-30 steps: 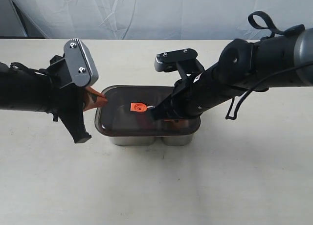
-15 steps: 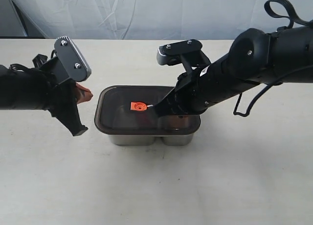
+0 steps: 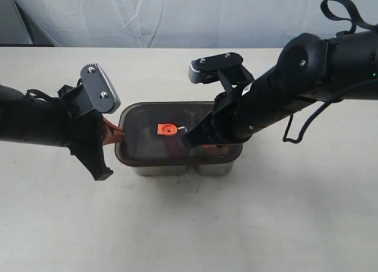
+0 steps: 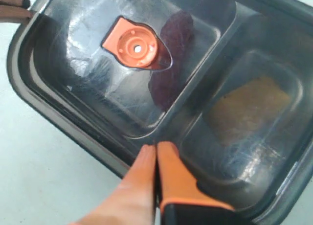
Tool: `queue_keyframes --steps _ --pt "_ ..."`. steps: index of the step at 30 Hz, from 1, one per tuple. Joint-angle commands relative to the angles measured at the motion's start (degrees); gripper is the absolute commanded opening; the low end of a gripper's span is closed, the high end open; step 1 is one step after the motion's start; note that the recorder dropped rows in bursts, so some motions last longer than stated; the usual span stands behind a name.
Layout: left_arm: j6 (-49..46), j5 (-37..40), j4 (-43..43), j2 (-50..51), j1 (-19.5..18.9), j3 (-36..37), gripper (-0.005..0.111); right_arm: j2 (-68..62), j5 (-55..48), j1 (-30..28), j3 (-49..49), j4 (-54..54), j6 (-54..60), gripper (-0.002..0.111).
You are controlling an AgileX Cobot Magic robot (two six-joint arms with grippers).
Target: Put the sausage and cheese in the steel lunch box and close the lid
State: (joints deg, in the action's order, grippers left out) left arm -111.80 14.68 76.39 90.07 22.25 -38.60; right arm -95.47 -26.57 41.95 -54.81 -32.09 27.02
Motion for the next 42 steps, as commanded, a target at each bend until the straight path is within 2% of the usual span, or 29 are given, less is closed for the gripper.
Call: queue_keyframes --steps 1,10,16,26,28,30,33,34,38,42 --pt "0.3 2.2 0.4 1.9 0.3 0.3 0.000 0.6 -0.4 -0.2 0.2 0.5 0.0 0.000" --pt "0.3 3.7 0.4 1.6 0.3 -0.8 0.000 0.6 -0.2 -0.2 0.2 0.5 0.0 0.000" --pt "0.3 2.0 0.4 -2.4 0.3 -0.8 0.000 0.6 0.8 -0.2 0.2 0.7 0.0 0.000" --pt "1.9 -5.2 0.4 -6.8 0.3 -0.7 0.000 0.6 1.4 -0.2 0.2 0.7 0.0 0.000" --pt "1.9 -10.7 0.4 -6.4 0.3 0.5 0.000 0.7 1.3 -0.2 0.2 0.9 -1.0 0.000" --pt "1.9 -13.6 1.0 -5.4 0.3 1.4 0.000 2.0 1.3 -0.2 0.2 2.9 -2.6 0.000" --pt "1.9 -9.1 0.8 -3.0 0.3 1.0 0.000 4.6 1.4 -0.2 0.2 14.4 -15.8 0.000" --pt "1.9 -9.7 0.8 -1.5 0.3 1.0 0.000 5.3 1.0 -0.2 0.2 18.9 -20.2 0.000" --pt "1.9 -12.5 0.8 3.6 0.3 1.0 0.000 6.5 -1.5 -0.2 0.2 21.3 -21.2 0.000" --pt "1.9 -6.9 0.8 4.7 0.3 -0.8 0.000 6.7 -1.3 -0.2 0.2 21.3 -21.2 0.000"
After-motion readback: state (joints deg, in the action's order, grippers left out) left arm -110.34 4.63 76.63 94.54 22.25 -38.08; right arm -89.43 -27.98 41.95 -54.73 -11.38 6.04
